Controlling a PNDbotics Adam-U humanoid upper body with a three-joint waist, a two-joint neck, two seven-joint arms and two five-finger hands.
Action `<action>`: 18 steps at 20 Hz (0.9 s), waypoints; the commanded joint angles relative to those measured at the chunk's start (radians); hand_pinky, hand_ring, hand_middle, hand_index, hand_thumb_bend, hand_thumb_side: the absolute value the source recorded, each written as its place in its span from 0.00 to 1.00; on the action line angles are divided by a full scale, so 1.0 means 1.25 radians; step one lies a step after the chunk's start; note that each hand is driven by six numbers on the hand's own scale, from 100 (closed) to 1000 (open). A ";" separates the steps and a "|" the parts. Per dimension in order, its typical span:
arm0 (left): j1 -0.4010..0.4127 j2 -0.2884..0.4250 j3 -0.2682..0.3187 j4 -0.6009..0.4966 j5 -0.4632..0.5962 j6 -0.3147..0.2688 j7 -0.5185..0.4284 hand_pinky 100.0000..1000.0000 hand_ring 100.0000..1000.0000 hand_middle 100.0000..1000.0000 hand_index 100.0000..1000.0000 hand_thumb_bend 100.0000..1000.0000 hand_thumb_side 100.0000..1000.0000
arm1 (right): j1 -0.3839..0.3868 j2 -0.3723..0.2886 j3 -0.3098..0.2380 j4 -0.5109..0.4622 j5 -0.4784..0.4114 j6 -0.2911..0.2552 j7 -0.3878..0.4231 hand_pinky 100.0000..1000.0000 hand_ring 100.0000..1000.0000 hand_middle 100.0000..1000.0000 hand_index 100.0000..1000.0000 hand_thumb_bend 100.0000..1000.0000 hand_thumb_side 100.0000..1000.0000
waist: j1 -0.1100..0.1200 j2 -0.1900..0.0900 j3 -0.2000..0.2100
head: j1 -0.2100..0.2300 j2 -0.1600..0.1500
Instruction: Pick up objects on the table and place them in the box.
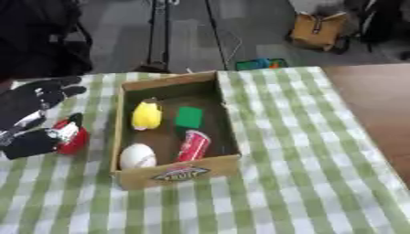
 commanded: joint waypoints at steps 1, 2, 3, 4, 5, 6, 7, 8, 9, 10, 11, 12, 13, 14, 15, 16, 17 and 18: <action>-0.022 0.045 0.004 0.017 0.036 0.021 -0.101 1.00 1.00 1.00 1.00 0.00 1.00 | -0.003 -0.018 0.001 -0.019 0.005 0.002 0.001 0.60 0.63 0.47 0.60 0.00 0.28 | -0.002 -0.021 -0.001 | 0.004 0.005; -0.026 0.048 0.006 0.018 0.042 0.030 -0.124 1.00 1.00 1.00 1.00 0.00 1.00 | -0.002 -0.018 0.001 -0.019 0.005 0.003 0.002 0.60 0.63 0.47 0.60 0.00 0.28 | -0.002 -0.021 -0.002 | 0.005 0.005; -0.030 0.049 0.007 0.015 0.046 0.038 -0.142 1.00 1.00 1.00 1.00 0.02 1.00 | -0.002 -0.018 0.001 -0.019 0.005 0.004 0.002 0.61 0.63 0.47 0.59 0.00 0.29 | -0.002 -0.021 -0.002 | 0.005 0.005; -0.033 0.050 0.008 0.013 0.049 0.044 -0.155 1.00 1.00 1.00 1.00 0.02 1.00 | -0.001 -0.018 0.001 -0.019 0.006 0.005 0.002 0.61 0.63 0.47 0.59 0.00 0.29 | -0.002 -0.021 -0.003 | 0.006 0.005; -0.035 0.051 0.008 0.010 0.052 0.049 -0.164 1.00 1.00 1.00 1.00 0.03 1.00 | -0.001 -0.018 0.001 -0.019 0.007 0.006 0.002 0.61 0.63 0.47 0.59 0.00 0.29 | -0.002 -0.021 -0.003 | 0.007 0.005; -0.036 0.052 0.008 0.008 0.054 0.053 -0.170 1.00 1.00 1.00 1.00 0.03 1.00 | -0.001 -0.018 0.001 -0.019 0.007 0.007 0.002 0.61 0.63 0.47 0.59 0.00 0.29 | -0.002 -0.021 -0.003 | 0.007 0.005; -0.037 0.053 0.008 0.007 0.056 0.055 -0.174 1.00 1.00 1.00 1.00 0.05 1.00 | -0.001 -0.018 0.001 -0.019 0.007 0.008 0.002 0.61 0.63 0.47 0.59 0.00 0.29 | -0.002 -0.021 -0.003 | 0.008 0.004; -0.040 0.056 0.007 0.011 0.057 0.057 -0.179 1.00 1.00 1.00 1.00 0.05 1.00 | 0.000 -0.018 0.000 -0.019 0.008 0.009 0.002 0.61 0.63 0.47 0.59 0.00 0.29 | -0.002 -0.020 -0.003 | 0.009 0.003; -0.042 0.058 0.006 0.014 0.057 0.057 -0.181 1.00 1.00 1.00 1.00 0.03 1.00 | 0.000 -0.018 0.000 -0.019 0.008 0.009 0.003 0.61 0.63 0.47 0.59 0.00 0.29 | -0.002 -0.020 -0.004 | 0.010 0.003; -0.045 0.060 0.006 0.019 0.057 0.054 -0.180 1.00 0.99 1.00 1.00 0.01 1.00 | 0.001 -0.018 0.000 -0.019 0.008 0.010 0.003 0.61 0.63 0.47 0.59 0.00 0.29 | -0.002 -0.020 -0.004 | 0.011 0.003; -0.048 0.062 0.005 0.024 0.057 0.051 -0.178 1.00 0.98 1.00 1.00 0.00 1.00 | 0.001 -0.018 0.000 -0.019 0.008 0.010 0.003 0.61 0.63 0.47 0.59 0.00 0.29 | -0.002 -0.019 -0.004 | 0.011 0.003; -0.049 0.063 0.005 0.026 0.058 0.045 -0.171 1.00 0.95 1.00 1.00 0.00 1.00 | 0.001 -0.018 0.000 -0.019 0.009 0.011 0.003 0.61 0.64 0.47 0.59 0.00 0.29 | -0.002 -0.019 -0.004 | 0.012 0.003; -0.050 0.065 0.004 0.030 0.060 0.037 -0.163 1.00 0.95 1.00 1.00 0.00 1.00 | 0.002 -0.018 0.000 -0.019 0.009 0.011 0.003 0.61 0.64 0.47 0.59 0.00 0.29 | -0.002 -0.018 -0.004 | 0.012 0.002; -0.049 0.064 0.003 0.032 0.065 0.027 -0.150 1.00 0.93 1.00 1.00 0.00 0.98 | 0.002 -0.017 -0.001 -0.019 0.010 0.012 0.003 0.61 0.64 0.47 0.59 0.00 0.29 | -0.002 -0.017 -0.004 | 0.013 0.002; -0.047 0.064 0.002 0.035 0.072 0.016 -0.135 1.00 0.93 1.00 1.00 0.00 0.98 | 0.002 -0.017 -0.001 -0.019 0.010 0.013 0.003 0.61 0.64 0.47 0.59 0.00 0.29 | -0.002 -0.017 -0.004 | 0.013 0.002; -0.044 0.065 0.001 0.038 0.076 0.006 -0.121 0.99 0.95 1.00 1.00 0.00 1.00 | 0.003 -0.017 -0.002 -0.019 0.010 0.013 0.002 0.61 0.64 0.47 0.59 0.00 0.29 | -0.002 -0.015 -0.005 | 0.013 0.001; -0.040 0.066 0.000 0.041 0.076 -0.001 -0.109 0.99 0.95 1.00 1.00 0.00 1.00 | 0.003 -0.017 -0.002 -0.019 0.011 0.014 0.002 0.61 0.64 0.47 0.59 0.00 0.29 | -0.002 -0.014 -0.005 | 0.013 0.001; -0.037 0.067 -0.002 0.046 0.071 -0.006 -0.099 1.00 1.00 1.00 1.00 0.04 1.00 | 0.002 -0.017 -0.003 -0.019 0.011 0.014 0.002 0.61 0.64 0.47 0.59 0.00 0.29 | -0.002 -0.013 -0.004 | 0.013 0.001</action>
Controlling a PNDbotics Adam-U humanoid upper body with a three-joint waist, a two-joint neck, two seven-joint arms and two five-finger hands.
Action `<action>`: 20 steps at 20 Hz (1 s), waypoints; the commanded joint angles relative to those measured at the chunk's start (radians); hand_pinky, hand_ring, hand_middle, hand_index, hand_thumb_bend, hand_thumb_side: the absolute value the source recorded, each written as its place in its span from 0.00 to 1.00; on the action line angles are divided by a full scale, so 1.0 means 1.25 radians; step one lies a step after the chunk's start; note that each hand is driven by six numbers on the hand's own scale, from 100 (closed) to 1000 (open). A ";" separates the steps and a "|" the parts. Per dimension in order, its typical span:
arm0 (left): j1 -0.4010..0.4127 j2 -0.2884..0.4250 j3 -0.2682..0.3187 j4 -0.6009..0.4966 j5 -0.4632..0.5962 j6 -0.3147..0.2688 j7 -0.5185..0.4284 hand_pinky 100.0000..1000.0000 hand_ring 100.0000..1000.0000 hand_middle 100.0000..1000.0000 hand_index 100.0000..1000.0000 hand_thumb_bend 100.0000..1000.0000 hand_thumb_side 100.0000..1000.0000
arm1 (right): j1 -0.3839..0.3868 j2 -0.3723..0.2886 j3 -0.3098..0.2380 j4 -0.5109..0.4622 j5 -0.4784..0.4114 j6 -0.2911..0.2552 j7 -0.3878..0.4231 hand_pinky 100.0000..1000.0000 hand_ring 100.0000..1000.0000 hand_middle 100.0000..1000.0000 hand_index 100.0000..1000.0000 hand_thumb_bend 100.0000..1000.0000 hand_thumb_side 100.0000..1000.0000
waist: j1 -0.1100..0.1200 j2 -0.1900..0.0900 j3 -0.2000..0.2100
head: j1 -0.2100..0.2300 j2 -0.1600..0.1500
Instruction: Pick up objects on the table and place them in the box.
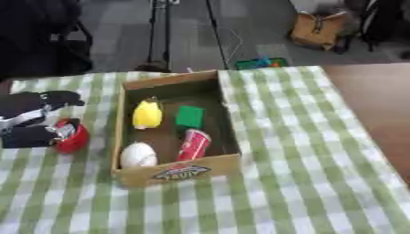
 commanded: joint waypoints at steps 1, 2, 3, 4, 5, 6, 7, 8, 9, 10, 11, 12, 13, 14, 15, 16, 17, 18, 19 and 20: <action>-0.001 0.039 0.001 0.006 -0.003 -0.019 0.033 1.00 1.00 1.00 1.00 0.04 1.00 | -0.004 -0.017 -0.003 -0.019 0.007 0.003 0.000 0.61 0.64 0.47 0.59 0.00 0.29 | -0.002 -0.013 0.000 | 0.002 0.001; 0.002 0.038 -0.002 0.012 -0.008 -0.023 0.036 1.00 1.00 1.00 1.00 0.07 1.00 | -0.004 -0.017 -0.002 -0.019 0.007 0.004 0.000 0.61 0.64 0.46 0.58 0.00 0.29 | -0.002 -0.012 0.000 | 0.003 -0.001; 0.003 0.037 -0.006 0.018 -0.011 -0.026 0.037 1.00 1.00 1.00 1.00 0.07 1.00 | -0.005 -0.017 -0.002 -0.019 0.007 0.005 0.000 0.61 0.64 0.46 0.58 0.00 0.29 | -0.003 -0.011 0.000 | 0.003 -0.001; 0.004 0.037 -0.008 0.024 -0.013 -0.029 0.035 1.00 1.00 1.00 1.00 0.07 1.00 | -0.005 -0.016 -0.002 -0.019 0.007 0.006 0.000 0.61 0.64 0.46 0.58 0.00 0.29 | -0.003 -0.011 0.000 | 0.003 -0.002; 0.004 0.036 -0.010 0.029 -0.014 -0.031 0.031 1.00 1.00 1.00 1.00 0.07 1.00 | -0.005 -0.016 -0.002 -0.019 0.007 0.007 0.000 0.61 0.64 0.46 0.58 0.00 0.29 | -0.003 -0.010 0.000 | 0.004 -0.002; 0.003 0.037 -0.011 0.035 -0.015 -0.032 0.026 1.00 1.00 1.00 1.00 0.07 1.00 | -0.005 -0.016 -0.003 -0.019 0.007 0.007 0.000 0.61 0.64 0.46 0.58 0.00 0.29 | -0.004 -0.010 0.000 | 0.004 -0.002; 0.002 0.037 -0.012 0.042 -0.016 -0.032 0.020 1.00 1.00 1.00 1.00 0.07 1.00 | -0.005 -0.016 -0.003 -0.019 0.007 0.007 0.000 0.61 0.64 0.46 0.58 0.00 0.29 | -0.004 -0.009 -0.001 | 0.005 -0.003; 0.001 0.037 -0.013 0.046 -0.015 -0.033 0.016 1.00 1.00 1.00 1.00 0.06 1.00 | -0.005 -0.016 -0.003 -0.019 0.007 0.008 0.001 0.61 0.64 0.46 0.58 0.00 0.29 | -0.004 -0.009 -0.001 | 0.005 -0.003; 0.000 0.037 -0.014 0.050 -0.014 -0.034 0.012 1.00 1.00 1.00 1.00 0.06 1.00 | -0.005 -0.016 -0.003 -0.019 0.007 0.008 0.001 0.61 0.64 0.46 0.58 0.00 0.29 | -0.004 -0.009 -0.001 | 0.005 -0.003; -0.001 0.037 -0.015 0.057 -0.013 -0.033 0.007 1.00 1.00 1.00 1.00 0.07 1.00 | -0.005 -0.016 -0.003 -0.019 0.007 0.008 0.001 0.61 0.64 0.46 0.58 0.00 0.29 | -0.005 -0.008 -0.002 | 0.006 -0.004; -0.004 0.037 -0.016 0.067 -0.012 -0.032 0.001 1.00 1.00 1.00 1.00 0.07 1.00 | -0.005 -0.016 -0.003 -0.019 0.006 0.008 0.001 0.61 0.64 0.46 0.58 0.00 0.29 | -0.005 -0.008 -0.002 | 0.006 -0.005; -0.007 0.038 -0.016 0.075 -0.013 -0.032 -0.003 1.00 1.00 1.00 1.00 0.08 1.00 | -0.005 -0.016 -0.003 -0.019 0.006 0.008 0.002 0.61 0.64 0.46 0.58 0.00 0.29 | -0.006 -0.008 -0.003 | 0.007 -0.006; -0.010 0.039 -0.015 0.082 -0.015 -0.032 -0.004 1.00 1.00 1.00 1.00 0.08 1.00 | -0.005 -0.016 -0.003 -0.019 0.007 0.007 0.002 0.61 0.64 0.46 0.58 0.00 0.29 | -0.006 -0.007 -0.004 | 0.007 -0.007; -0.013 0.040 -0.014 0.089 -0.021 -0.033 -0.002 1.00 1.00 1.00 1.00 0.09 1.00 | -0.005 -0.015 -0.003 -0.019 0.007 0.007 0.002 0.61 0.64 0.46 0.58 0.00 0.29 | -0.007 -0.007 -0.004 | 0.008 -0.008; -0.016 0.040 -0.013 0.095 -0.029 -0.033 0.002 1.00 1.00 1.00 1.00 0.09 1.00 | -0.005 -0.015 -0.003 -0.019 0.007 0.007 0.002 0.61 0.64 0.46 0.58 0.00 0.29 | -0.007 -0.006 -0.004 | 0.008 -0.009; -0.018 0.041 -0.013 0.099 -0.038 -0.035 0.008 1.00 1.00 1.00 1.00 0.10 1.00 | -0.005 -0.015 -0.003 -0.019 0.007 0.008 0.002 0.61 0.64 0.46 0.58 0.00 0.29 | -0.008 -0.006 -0.005 | 0.008 -0.010; -0.020 0.042 -0.012 0.101 -0.053 -0.037 0.018 1.00 1.00 1.00 1.00 0.11 1.00 | -0.005 -0.015 -0.003 -0.019 0.007 0.008 0.002 0.61 0.64 0.46 0.58 0.00 0.29 | -0.008 -0.005 -0.005 | 0.008 -0.011; -0.022 0.041 -0.012 0.102 -0.068 -0.040 0.030 1.00 1.00 1.00 1.00 0.09 1.00 | -0.005 -0.015 -0.003 -0.019 0.007 0.008 0.002 0.61 0.64 0.46 0.58 0.00 0.30 | -0.009 -0.004 -0.005 | 0.009 -0.011; -0.024 0.041 -0.010 0.102 -0.082 -0.043 0.045 1.00 1.00 1.00 1.00 0.08 1.00 | -0.005 -0.015 -0.003 -0.019 0.007 0.008 0.003 0.61 0.64 0.46 0.58 0.00 0.30 | -0.010 -0.003 -0.006 | 0.009 -0.012; -0.024 0.039 -0.010 0.103 -0.093 -0.047 0.061 1.00 1.00 1.00 1.00 0.06 0.99 | -0.005 -0.015 -0.003 -0.019 0.007 0.008 0.003 0.62 0.65 0.46 0.57 0.00 0.30 | -0.010 -0.002 -0.006 | 0.010 -0.014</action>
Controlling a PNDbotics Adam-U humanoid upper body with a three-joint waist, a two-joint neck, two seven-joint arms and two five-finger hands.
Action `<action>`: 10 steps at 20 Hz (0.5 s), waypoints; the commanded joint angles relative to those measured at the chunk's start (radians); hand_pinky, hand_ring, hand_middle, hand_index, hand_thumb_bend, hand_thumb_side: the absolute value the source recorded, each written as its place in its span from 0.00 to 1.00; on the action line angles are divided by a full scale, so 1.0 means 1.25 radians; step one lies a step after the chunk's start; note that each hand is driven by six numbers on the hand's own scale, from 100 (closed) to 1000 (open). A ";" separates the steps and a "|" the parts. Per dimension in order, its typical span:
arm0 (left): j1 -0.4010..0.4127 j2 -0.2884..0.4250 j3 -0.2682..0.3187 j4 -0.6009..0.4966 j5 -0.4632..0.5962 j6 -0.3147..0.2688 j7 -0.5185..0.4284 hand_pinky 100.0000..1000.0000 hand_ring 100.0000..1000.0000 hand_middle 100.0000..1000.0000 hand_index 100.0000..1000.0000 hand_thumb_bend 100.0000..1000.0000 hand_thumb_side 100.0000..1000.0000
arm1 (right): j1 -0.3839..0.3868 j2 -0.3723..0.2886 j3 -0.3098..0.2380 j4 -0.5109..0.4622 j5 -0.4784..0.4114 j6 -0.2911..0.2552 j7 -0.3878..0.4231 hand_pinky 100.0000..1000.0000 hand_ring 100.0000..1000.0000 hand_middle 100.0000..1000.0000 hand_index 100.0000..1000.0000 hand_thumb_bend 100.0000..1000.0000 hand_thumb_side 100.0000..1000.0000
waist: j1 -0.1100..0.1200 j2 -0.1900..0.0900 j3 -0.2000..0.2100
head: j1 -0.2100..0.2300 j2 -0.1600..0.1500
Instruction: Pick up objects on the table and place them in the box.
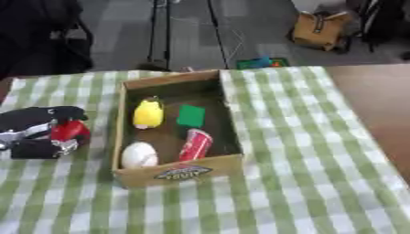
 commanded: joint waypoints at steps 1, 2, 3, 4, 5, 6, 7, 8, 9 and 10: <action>-0.013 0.033 0.011 -0.002 -0.035 -0.011 0.045 1.00 1.00 1.00 1.00 0.06 1.00 | -0.005 -0.014 -0.002 -0.019 0.005 0.001 0.002 0.62 0.65 0.46 0.57 0.00 0.30 | -0.002 -0.012 -0.001 | 0.002 -0.010; -0.013 0.032 0.011 0.001 -0.040 -0.015 0.058 1.00 1.00 1.00 1.00 0.06 1.00 | -0.005 -0.014 -0.003 -0.019 0.005 0.002 0.002 0.62 0.65 0.46 0.57 0.00 0.30 | -0.003 -0.011 -0.001 | 0.002 -0.010; -0.013 0.031 0.011 0.006 -0.044 -0.018 0.068 1.00 1.00 1.00 1.00 0.06 1.00 | -0.005 -0.014 -0.003 -0.019 0.005 0.002 0.002 0.62 0.65 0.46 0.57 0.00 0.30 | -0.003 -0.010 -0.001 | 0.003 -0.011; -0.014 0.032 0.012 0.009 -0.049 -0.021 0.077 1.00 1.00 1.00 1.00 0.00 0.99 | -0.005 -0.014 -0.003 -0.019 0.005 0.002 0.002 0.62 0.65 0.47 0.57 0.00 0.30 | -0.003 -0.010 -0.001 | 0.002 -0.011; -0.014 0.033 0.014 0.009 -0.058 -0.023 0.089 1.00 1.00 1.00 1.00 0.04 0.98 | -0.005 -0.014 -0.003 -0.019 0.005 0.002 0.003 0.62 0.65 0.47 0.57 0.00 0.30 | -0.004 -0.008 -0.001 | 0.002 -0.013; -0.014 0.033 0.015 0.010 -0.066 -0.024 0.099 1.00 1.00 1.00 1.00 0.00 0.98 | -0.005 -0.014 -0.003 -0.019 0.005 0.002 0.003 0.62 0.65 0.47 0.57 0.00 0.30 | -0.005 -0.007 -0.001 | 0.002 -0.014; -0.015 0.033 0.015 0.012 -0.072 -0.025 0.108 1.00 1.00 1.00 1.00 0.00 0.98 | -0.005 -0.014 -0.003 -0.019 0.005 0.003 0.003 0.62 0.65 0.47 0.58 0.00 0.30 | -0.005 -0.006 -0.001 | 0.003 -0.015; -0.015 0.033 0.015 0.014 -0.076 -0.026 0.116 1.00 1.00 1.00 1.00 0.00 0.98 | -0.005 -0.014 -0.003 -0.019 0.005 0.003 0.003 0.62 0.65 0.47 0.57 0.00 0.30 | -0.006 -0.005 -0.002 | 0.003 -0.016; -0.016 0.033 0.015 0.016 -0.078 -0.027 0.122 1.00 1.00 1.00 1.00 0.00 0.98 | -0.005 -0.014 -0.003 -0.019 0.005 0.003 0.003 0.62 0.65 0.47 0.57 0.00 0.30 | -0.006 -0.005 -0.002 | 0.003 -0.016; -0.016 0.033 0.015 0.019 -0.080 -0.028 0.127 1.00 1.00 1.00 1.00 0.00 0.99 | -0.005 -0.014 -0.003 -0.019 0.005 0.004 0.004 0.62 0.65 0.47 0.57 0.00 0.30 | -0.006 -0.004 -0.002 | 0.003 -0.017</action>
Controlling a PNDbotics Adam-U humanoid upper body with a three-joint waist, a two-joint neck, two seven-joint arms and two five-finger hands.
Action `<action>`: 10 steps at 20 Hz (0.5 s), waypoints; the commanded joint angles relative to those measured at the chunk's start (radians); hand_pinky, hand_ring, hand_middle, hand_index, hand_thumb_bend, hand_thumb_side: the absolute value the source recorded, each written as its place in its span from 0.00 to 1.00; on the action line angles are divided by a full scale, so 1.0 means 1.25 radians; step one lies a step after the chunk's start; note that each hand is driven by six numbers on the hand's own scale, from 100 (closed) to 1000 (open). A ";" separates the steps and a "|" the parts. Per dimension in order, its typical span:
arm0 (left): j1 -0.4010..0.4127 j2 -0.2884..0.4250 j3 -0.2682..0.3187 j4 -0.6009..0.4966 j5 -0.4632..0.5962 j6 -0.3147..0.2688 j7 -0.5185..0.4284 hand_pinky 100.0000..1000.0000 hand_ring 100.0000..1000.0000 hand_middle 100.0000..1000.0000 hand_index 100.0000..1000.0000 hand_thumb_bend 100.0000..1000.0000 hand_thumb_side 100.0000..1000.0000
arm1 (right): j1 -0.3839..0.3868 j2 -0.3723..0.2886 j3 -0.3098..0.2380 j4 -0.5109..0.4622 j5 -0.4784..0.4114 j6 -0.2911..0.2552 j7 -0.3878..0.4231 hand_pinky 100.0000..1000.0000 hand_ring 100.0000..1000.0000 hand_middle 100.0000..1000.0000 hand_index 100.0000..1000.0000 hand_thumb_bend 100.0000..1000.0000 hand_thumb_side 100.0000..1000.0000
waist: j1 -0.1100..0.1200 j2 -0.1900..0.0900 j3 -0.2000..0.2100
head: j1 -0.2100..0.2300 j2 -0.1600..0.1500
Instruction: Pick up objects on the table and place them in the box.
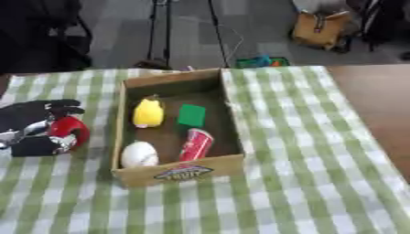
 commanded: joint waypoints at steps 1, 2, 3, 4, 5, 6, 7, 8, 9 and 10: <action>-0.014 0.032 0.011 0.003 -0.008 -0.004 0.021 1.00 1.00 1.00 1.00 0.00 0.99 | -0.005 -0.014 -0.003 -0.019 0.005 0.002 0.002 0.62 0.65 0.47 0.57 0.00 0.30 | -0.001 -0.013 -0.001 | 0.002 -0.009; -0.016 0.032 0.010 0.007 -0.008 -0.006 0.025 1.00 1.00 1.00 1.00 0.00 1.00 | -0.005 -0.014 -0.003 -0.019 0.005 0.002 0.002 0.62 0.65 0.47 0.57 0.00 0.30 | -0.002 -0.012 -0.001 | 0.002 -0.009; -0.017 0.032 0.009 0.013 -0.007 -0.008 0.025 1.00 1.00 1.00 1.00 0.00 1.00 | -0.006 -0.014 -0.003 -0.019 0.005 0.002 0.002 0.62 0.65 0.47 0.57 0.00 0.30 | -0.002 -0.012 -0.002 | 0.002 -0.009; -0.018 0.032 0.008 0.018 -0.006 -0.009 0.025 1.00 1.00 1.00 1.00 0.00 1.00 | -0.006 -0.014 -0.003 -0.019 0.005 0.002 0.003 0.62 0.65 0.47 0.57 0.00 0.30 | -0.002 -0.011 -0.002 | 0.002 -0.009; -0.018 0.033 0.004 0.027 -0.004 -0.012 0.018 1.00 1.00 1.00 1.00 0.00 1.00 | -0.006 -0.014 -0.003 -0.019 0.005 0.002 0.003 0.62 0.65 0.47 0.57 0.00 0.30 | -0.002 -0.010 -0.004 | 0.003 -0.009; -0.022 0.033 0.003 0.036 -0.002 -0.016 0.011 1.00 1.00 1.00 1.00 0.00 1.00 | -0.006 -0.014 -0.003 -0.019 0.006 0.002 0.003 0.62 0.65 0.47 0.57 0.00 0.30 | -0.002 -0.009 -0.004 | 0.003 -0.009; -0.026 0.034 0.004 0.043 0.000 -0.019 0.011 1.00 1.00 1.00 1.00 0.00 1.00 | -0.006 -0.014 -0.003 -0.019 0.006 0.002 0.004 0.62 0.65 0.47 0.57 0.00 0.30 | -0.003 -0.008 -0.005 | 0.003 -0.009; -0.029 0.034 0.005 0.050 -0.001 -0.022 0.014 1.00 1.00 1.00 1.00 0.00 1.00 | -0.006 -0.014 -0.003 -0.019 0.005 0.002 0.004 0.62 0.65 0.47 0.57 0.00 0.30 | -0.003 -0.008 -0.005 | 0.003 -0.009; -0.032 0.034 0.005 0.056 -0.001 -0.026 0.019 1.00 1.00 1.00 1.00 0.00 1.00 | -0.006 -0.014 -0.003 -0.019 0.005 0.003 0.004 0.62 0.65 0.47 0.57 0.00 0.30 | -0.003 -0.007 -0.005 | 0.003 -0.010; -0.033 0.033 0.005 0.064 0.000 -0.029 0.024 1.00 1.00 1.00 1.00 0.00 1.00 | -0.006 -0.014 -0.003 -0.019 0.005 0.003 0.005 0.62 0.65 0.47 0.57 0.00 0.30 | -0.003 -0.007 -0.005 | 0.003 -0.011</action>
